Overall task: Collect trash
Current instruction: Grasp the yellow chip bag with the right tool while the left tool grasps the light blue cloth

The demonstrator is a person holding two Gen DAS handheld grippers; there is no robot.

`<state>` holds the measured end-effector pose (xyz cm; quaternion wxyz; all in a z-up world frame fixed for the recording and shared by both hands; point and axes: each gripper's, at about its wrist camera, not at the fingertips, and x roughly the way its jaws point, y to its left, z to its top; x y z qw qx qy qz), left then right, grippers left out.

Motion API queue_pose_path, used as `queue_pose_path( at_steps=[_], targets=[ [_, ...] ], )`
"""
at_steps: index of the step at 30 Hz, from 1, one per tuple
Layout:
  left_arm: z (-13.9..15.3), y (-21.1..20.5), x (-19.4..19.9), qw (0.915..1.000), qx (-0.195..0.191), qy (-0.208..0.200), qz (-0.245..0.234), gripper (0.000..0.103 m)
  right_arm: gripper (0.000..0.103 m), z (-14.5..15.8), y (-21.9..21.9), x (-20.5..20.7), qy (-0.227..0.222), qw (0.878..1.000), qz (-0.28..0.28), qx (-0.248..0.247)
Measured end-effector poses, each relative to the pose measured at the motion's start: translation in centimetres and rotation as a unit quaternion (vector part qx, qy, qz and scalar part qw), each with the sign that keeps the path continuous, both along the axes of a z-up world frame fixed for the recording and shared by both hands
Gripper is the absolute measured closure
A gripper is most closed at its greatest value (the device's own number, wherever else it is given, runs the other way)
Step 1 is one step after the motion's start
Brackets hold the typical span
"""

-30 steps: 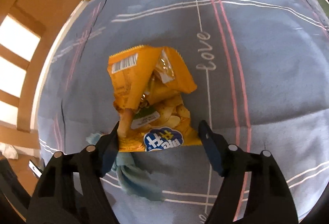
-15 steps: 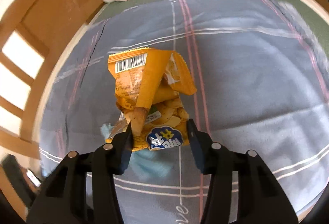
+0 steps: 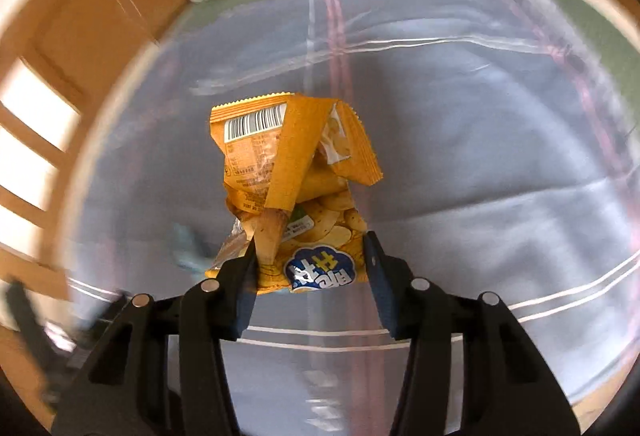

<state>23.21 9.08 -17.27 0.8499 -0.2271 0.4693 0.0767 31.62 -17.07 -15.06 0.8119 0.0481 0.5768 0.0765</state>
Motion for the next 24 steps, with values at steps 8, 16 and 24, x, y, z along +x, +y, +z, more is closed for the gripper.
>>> queue_pose_path(
  at_steps=[8,16,24],
  targets=[
    [-0.3,0.4,0.2,0.9998,-0.015,0.005,0.016,0.004,0.053,-1.9,3.9,-3.2,0.053,0.993,0.104,0.02],
    [-0.7,-1.1,2.5,0.9995,-0.019,0.012,-0.021,0.004,0.053,2.4,-0.1,-5.6,-0.002,0.999,0.033,0.008],
    [-2.8,-7.5,5.9,0.9878,0.032,0.041,-0.147,0.033,0.053,7.7,-7.0,-11.9,-0.067,0.995,-0.049,0.056]
  ],
)
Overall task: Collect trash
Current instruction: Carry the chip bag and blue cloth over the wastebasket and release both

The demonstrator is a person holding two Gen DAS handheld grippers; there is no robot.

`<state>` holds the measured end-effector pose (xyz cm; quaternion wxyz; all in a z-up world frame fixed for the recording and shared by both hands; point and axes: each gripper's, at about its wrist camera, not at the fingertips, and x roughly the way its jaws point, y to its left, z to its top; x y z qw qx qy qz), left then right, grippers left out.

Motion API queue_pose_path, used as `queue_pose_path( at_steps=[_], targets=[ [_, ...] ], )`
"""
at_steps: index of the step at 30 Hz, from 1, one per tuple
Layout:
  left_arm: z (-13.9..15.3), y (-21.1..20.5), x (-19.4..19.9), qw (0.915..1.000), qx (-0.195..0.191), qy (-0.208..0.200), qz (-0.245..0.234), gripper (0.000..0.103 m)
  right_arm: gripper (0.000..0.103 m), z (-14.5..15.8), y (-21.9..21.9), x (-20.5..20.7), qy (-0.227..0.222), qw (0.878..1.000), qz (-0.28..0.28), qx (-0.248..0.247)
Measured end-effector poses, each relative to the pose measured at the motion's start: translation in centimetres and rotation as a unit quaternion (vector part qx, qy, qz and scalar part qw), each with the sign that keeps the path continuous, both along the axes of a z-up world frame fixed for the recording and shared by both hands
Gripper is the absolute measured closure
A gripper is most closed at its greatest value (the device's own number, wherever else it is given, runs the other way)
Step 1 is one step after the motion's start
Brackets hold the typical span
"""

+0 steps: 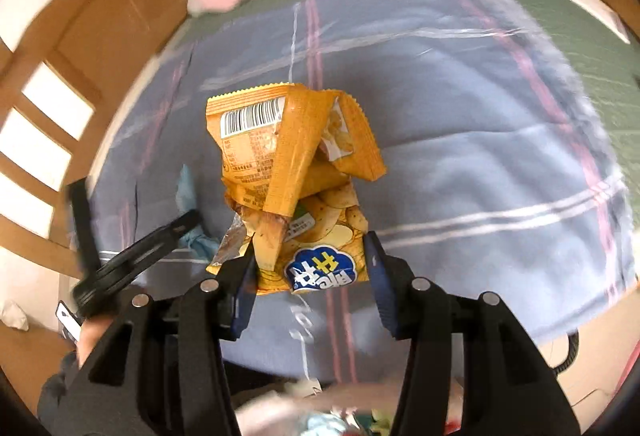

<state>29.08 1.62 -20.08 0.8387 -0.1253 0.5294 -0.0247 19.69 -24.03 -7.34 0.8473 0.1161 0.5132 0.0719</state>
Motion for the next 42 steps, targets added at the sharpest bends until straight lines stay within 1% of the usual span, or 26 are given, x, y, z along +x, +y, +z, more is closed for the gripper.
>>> queue_pose_path(
  at_steps=[1,2,3,4,5,6,9,10,11,12,13,15,17,19,20,24,27,30,32,34,37,42],
  targets=[
    [0.0,-0.7,0.0,0.9997,0.022,-0.002,-0.01,0.033,0.053,0.6,-0.6,-1.1,-0.008,1.0,-0.007,0.001],
    [0.1,-1.2,-0.2,0.9994,0.029,-0.005,-0.017,0.037,0.053,0.6,-0.7,-1.6,-0.011,1.0,-0.011,0.001],
    [0.1,-1.6,-0.2,0.9991,0.028,-0.007,-0.029,0.048,0.053,1.0,-1.2,-2.8,-0.02,1.0,-0.02,0.002],
    [0.2,-1.9,-0.3,0.9989,0.033,-0.008,-0.034,0.056,0.053,1.3,-1.5,-3.5,-0.027,0.999,-0.027,0.0],
    [0.2,-2.1,-0.4,0.9981,0.047,-0.011,-0.038,0.058,0.053,1.8,-1.8,-4.9,-0.043,0.998,-0.038,-0.005],
    [0.3,-2.4,-0.6,0.9968,0.064,-0.013,-0.046,0.061,0.053,2.2,-1.8,-5.7,-0.049,0.998,-0.041,-0.006],
    [0.8,-2.5,-1.5,0.9946,0.087,-0.025,-0.049,0.064,0.053,2.9,-1.5,-7.7,-0.075,0.996,-0.048,-0.009],
    [1.3,-2.3,-2.2,0.9929,0.104,-0.036,-0.045,0.064,0.053,3.2,-1.4,-8.4,-0.084,0.995,-0.049,-0.014],
    [2.1,-2.2,-2.9,0.9897,0.126,-0.053,-0.042,0.064,0.053,3.5,-1.3,-8.9,-0.092,0.994,-0.05,-0.019],
    [3.4,-2.3,-3.9,0.9848,0.151,-0.078,-0.037,0.064,0.053,3.8,-1.6,-9.4,-0.096,0.994,-0.05,-0.021],
    [4.9,-2.3,-4.9,0.981,0.163,-0.101,-0.03,0.064,0.053,4.2,-1.5,-10.0,-0.103,0.993,-0.049,-0.023],
    [7.7,-2.4,-7.0,0.9766,0.163,-0.14,-0.014,0.064,0.053,4.9,-1.7,-10.8,-0.112,0.992,-0.048,-0.02],
    [10.6,-3.0,-9.7,0.9726,0.155,-0.173,-0.011,0.064,0.053,5.8,-2.0,-11.9,-0.121,0.991,-0.045,-0.019],
    [12.7,-3.7,-11.7,0.97,0.143,-0.196,-0.015,0.064,0.053,6.8,-1.8,-12.9,-0.137,0.99,-0.035,-0.024],
    [13.8,-4.0,-12.8,0.9686,0.138,-0.206,-0.02,0.064,0.053,7.6,-1.5,-13.8,-0.149,0.988,-0.027,-0.034],
    [18.1,-5.2,-17.7,0.9585,0.13,-0.251,-0.039,0.064,0.053,9.0,-0.8,-16.0,-0.171,0.983,-0.013,-0.061],
    [20.0,-5.7,-20.7,0.953,0.129,-0.27,-0.051,0.064,0.053,9.8,-0.7,-17.6,-0.182,0.981,-0.004,-0.071],
    [21.1,-6.0,-23.5,0.9483,0.133,-0.281,-0.062,0.063,0.053,10.9,-1.0,-19.3,-0.188,0.98,0.0,-0.066],
    [21.6,-6.5,-25.1,0.9481,0.129,-0.282,-0.069,0.063,0.053,11.4,-1.1,-19.9,-0.19,0.98,0.002,-0.06],
    [22.0,-6.8,-26.7,0.9459,0.135,-0.286,-0.072,0.063,0.053,11.8,-1.6,-20.8,-0.191,0.98,0.008,-0.054],
    [22.2,-7.4,-27.8,0.9445,0.139,-0.286,-0.081,0.063,0.053,12.1,-2.1,-21.4,-0.191,0.98,0.011,-0.062],
    [22.2,-8.6,-28.5,0.9424,0.14,-0.288,-0.096,0.063,0.052,11.7,-2.3,-21.9,-0.179,0.982,0.008,-0.065]
  ],
)
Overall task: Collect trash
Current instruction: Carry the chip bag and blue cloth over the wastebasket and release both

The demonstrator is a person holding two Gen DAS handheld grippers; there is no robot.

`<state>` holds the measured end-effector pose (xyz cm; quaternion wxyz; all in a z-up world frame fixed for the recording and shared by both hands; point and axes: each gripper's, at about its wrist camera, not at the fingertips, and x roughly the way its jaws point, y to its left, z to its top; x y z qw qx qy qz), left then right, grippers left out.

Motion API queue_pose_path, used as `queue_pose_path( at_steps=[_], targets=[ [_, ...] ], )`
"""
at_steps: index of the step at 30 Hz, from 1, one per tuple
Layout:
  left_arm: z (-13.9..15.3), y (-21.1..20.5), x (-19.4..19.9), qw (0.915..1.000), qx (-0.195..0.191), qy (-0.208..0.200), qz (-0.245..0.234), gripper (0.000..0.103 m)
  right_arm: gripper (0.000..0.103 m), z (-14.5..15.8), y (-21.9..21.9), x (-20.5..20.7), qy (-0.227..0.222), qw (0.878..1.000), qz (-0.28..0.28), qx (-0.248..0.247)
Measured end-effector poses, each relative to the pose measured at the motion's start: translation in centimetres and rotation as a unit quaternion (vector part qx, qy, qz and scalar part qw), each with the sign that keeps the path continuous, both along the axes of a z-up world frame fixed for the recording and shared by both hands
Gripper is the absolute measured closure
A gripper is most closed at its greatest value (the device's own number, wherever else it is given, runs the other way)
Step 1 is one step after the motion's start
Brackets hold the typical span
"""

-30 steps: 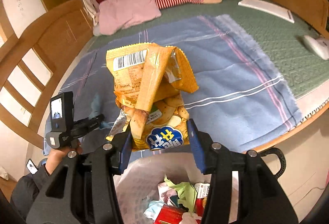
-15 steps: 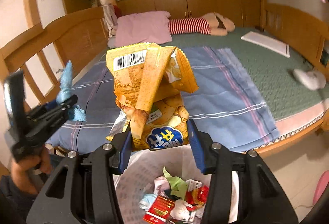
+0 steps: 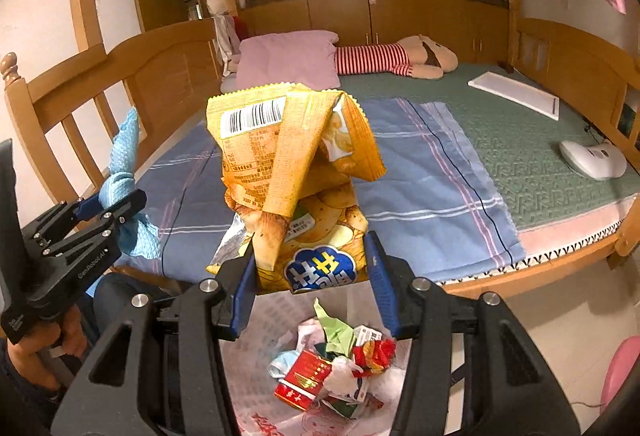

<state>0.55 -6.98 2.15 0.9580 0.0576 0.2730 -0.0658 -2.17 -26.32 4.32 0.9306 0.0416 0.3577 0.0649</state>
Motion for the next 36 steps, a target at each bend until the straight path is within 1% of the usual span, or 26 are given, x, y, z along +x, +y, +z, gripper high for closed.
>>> queue_pose_path(
  at_steps=[8,12,15,17,20,25,29,32,36],
  targets=[
    [-0.3,-1.0,-0.5,0.9998,0.007,0.002,-0.016,0.063,0.052,-0.7,-0.8,-0.7,0.01,1.0,-0.006,0.006],
    [-0.6,-1.0,-0.5,0.9996,0.003,0.006,-0.026,0.063,0.052,-1.2,-0.8,-0.7,0.017,1.0,-0.001,0.005],
    [-1.0,-0.9,-0.3,0.9994,0.0,0.015,-0.033,0.063,0.052,-2.7,-0.9,-0.7,0.051,0.999,0.004,0.014],
    [-1.4,-1.0,-0.3,0.9992,-0.001,0.02,-0.035,0.063,0.052,-4.2,-1.2,-0.8,0.077,0.997,0.001,0.018],
    [-1.6,-1.3,-0.4,0.999,-0.001,0.022,-0.039,0.063,0.052,-4.9,-1.6,-0.7,0.093,0.995,-0.006,0.027],
    [-2.1,-1.5,-0.3,0.9981,-0.008,0.032,-0.052,0.063,0.052,-5.2,-1.2,-0.8,0.092,0.996,-0.006,0.02],
    [-3.3,-2.1,-0.4,0.9962,-0.012,0.053,-0.068,0.063,0.052,-5.9,-1.5,-0.8,0.095,0.995,-0.015,0.017],
    [-4.4,-2.6,-0.6,0.9951,-0.007,0.063,-0.076,0.063,0.052,-6.0,-2.0,-0.6,0.097,0.995,-0.023,0.019],
    [-4.8,-2.6,-0.5,0.9947,-0.01,0.067,-0.078,0.063,0.051,-6.5,-1.8,-0.3,0.113,0.993,-0.022,0.013]
  ],
)
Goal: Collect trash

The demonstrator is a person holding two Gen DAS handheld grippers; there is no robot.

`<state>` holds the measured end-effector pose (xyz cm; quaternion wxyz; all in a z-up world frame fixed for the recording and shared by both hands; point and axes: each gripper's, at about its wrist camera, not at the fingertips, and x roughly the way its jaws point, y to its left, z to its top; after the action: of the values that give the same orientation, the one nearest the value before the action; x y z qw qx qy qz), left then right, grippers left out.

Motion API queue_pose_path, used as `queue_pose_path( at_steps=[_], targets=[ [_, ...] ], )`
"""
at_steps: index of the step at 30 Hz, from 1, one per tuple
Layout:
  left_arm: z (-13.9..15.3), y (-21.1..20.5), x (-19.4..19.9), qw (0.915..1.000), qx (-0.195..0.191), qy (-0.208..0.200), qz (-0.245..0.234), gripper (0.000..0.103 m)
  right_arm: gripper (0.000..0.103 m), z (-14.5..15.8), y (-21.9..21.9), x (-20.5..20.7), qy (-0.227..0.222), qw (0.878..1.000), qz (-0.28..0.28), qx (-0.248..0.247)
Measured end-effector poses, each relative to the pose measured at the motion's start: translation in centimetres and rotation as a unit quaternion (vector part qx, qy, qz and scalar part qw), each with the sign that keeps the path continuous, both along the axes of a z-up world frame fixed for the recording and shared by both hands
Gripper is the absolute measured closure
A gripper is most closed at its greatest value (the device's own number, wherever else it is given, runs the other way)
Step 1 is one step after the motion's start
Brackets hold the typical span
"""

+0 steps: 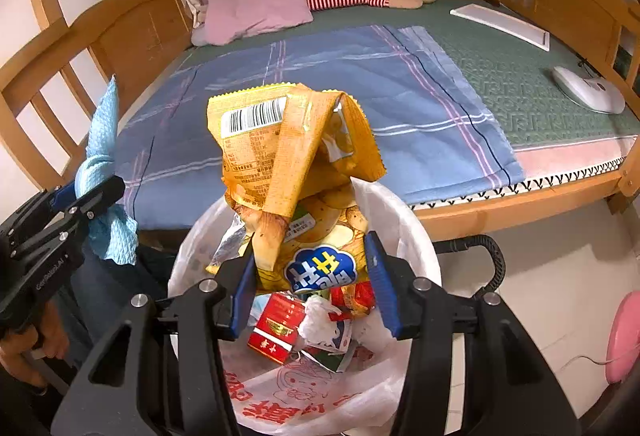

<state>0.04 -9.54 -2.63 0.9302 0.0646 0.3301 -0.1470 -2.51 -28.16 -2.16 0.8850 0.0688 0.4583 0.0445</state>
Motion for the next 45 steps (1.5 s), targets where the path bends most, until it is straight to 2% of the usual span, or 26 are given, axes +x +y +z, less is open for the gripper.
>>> queue_pose_path(
  at_steps=[3,5,7,8,11,13,16,20,23,26,29,31,33,36,39,40,41,42,45],
  targets=[
    [0.1,0.3,0.1,1.0,-0.003,-0.001,0.001,0.063,0.043,0.0,0.5,0.0,0.004,1.0,0.006,0.002],
    [0.1,0.3,0.1,1.0,-0.004,0.001,0.002,0.063,0.036,0.3,0.3,-0.2,-0.009,1.0,0.006,0.007],
    [-0.1,0.6,0.3,0.9999,-0.009,0.007,-0.002,0.063,0.027,1.4,-0.7,-0.6,-0.038,0.999,-0.021,0.014],
    [-0.2,0.6,0.3,0.9999,-0.012,0.011,-0.005,0.063,0.027,1.6,-1.1,-0.8,-0.047,0.998,-0.03,0.02],
    [-1.0,0.1,0.8,0.9972,-0.037,0.048,-0.044,0.062,0.023,2.9,-3.4,-1.5,-0.083,0.992,-0.073,0.056],
    [-1.6,-0.7,0.9,0.9931,-0.048,0.073,-0.078,0.062,0.017,3.9,-4.8,-2.4,-0.115,0.985,-0.106,0.07],
    [-3.1,-2.0,0.8,0.9843,-0.061,0.112,-0.122,0.061,0.016,4.7,-5.3,-3.1,-0.14,0.98,-0.121,0.076],
    [-4.2,-3.3,0.4,0.9775,-0.061,0.129,-0.155,0.06,0.016,5.3,-5.7,-3.0,-0.151,0.978,-0.124,0.077],
    [-4.1,-3.6,0.1,0.9755,-0.065,0.124,-0.17,0.046,0.016,5.4,-5.9,-2.7,-0.149,0.978,-0.125,0.075],
    [-3.7,-3.7,-0.4,0.9773,-0.062,0.106,-0.172,0.031,0.016,5.4,-6.2,-2.5,-0.146,0.978,-0.126,0.079],
    [-3.2,-3.6,-0.9,0.985,-0.041,0.079,-0.148,0.02,0.012,5.4,-5.7,-2.6,-0.144,0.978,-0.13,0.072],
    [-2.3,-2.9,-0.8,0.9943,-0.011,0.048,-0.095,0.017,0.009,5.6,-5.3,-2.7,-0.145,0.979,-0.134,0.054],
    [-1.2,-1.7,-0.6,0.9994,0.015,0.014,-0.027,0.013,0.006,5.7,-4.5,-2.8,-0.147,0.98,-0.131,0.033],
    [0.8,0.9,-0.5,0.9982,0.013,-0.021,0.055,0.004,0.003,5.7,-2.2,-2.7,-0.136,0.986,-0.098,0.011],
    [2.6,2.9,-0.7,0.9932,0.011,-0.045,0.107,0.003,0.003,6.0,0.6,-2.7,-0.131,0.991,-0.032,0.019],
    [3.0,3.3,-0.7,0.9916,0.015,-0.049,0.119,0.003,0.003,6.1,1.2,-2.7,-0.133,0.991,-0.024,0.01],
    [3.4,3.6,-0.8,0.99,0.02,-0.052,0.13,0.003,0.003,6.5,2.7,-2.8,-0.14,0.99,-0.009,-0.025],
    [3.7,3.9,-1.1,0.9884,0.023,-0.054,0.14,0.003,0.003,6.5,3.3,-2.8,-0.141,0.989,-0.004,-0.039],
    [4.3,4.5,-1.3,0.987,0.015,-0.055,0.15,0.003,0.003,6.5,4.7,-2.9,-0.144,0.987,0.006,-0.075]
  ],
)
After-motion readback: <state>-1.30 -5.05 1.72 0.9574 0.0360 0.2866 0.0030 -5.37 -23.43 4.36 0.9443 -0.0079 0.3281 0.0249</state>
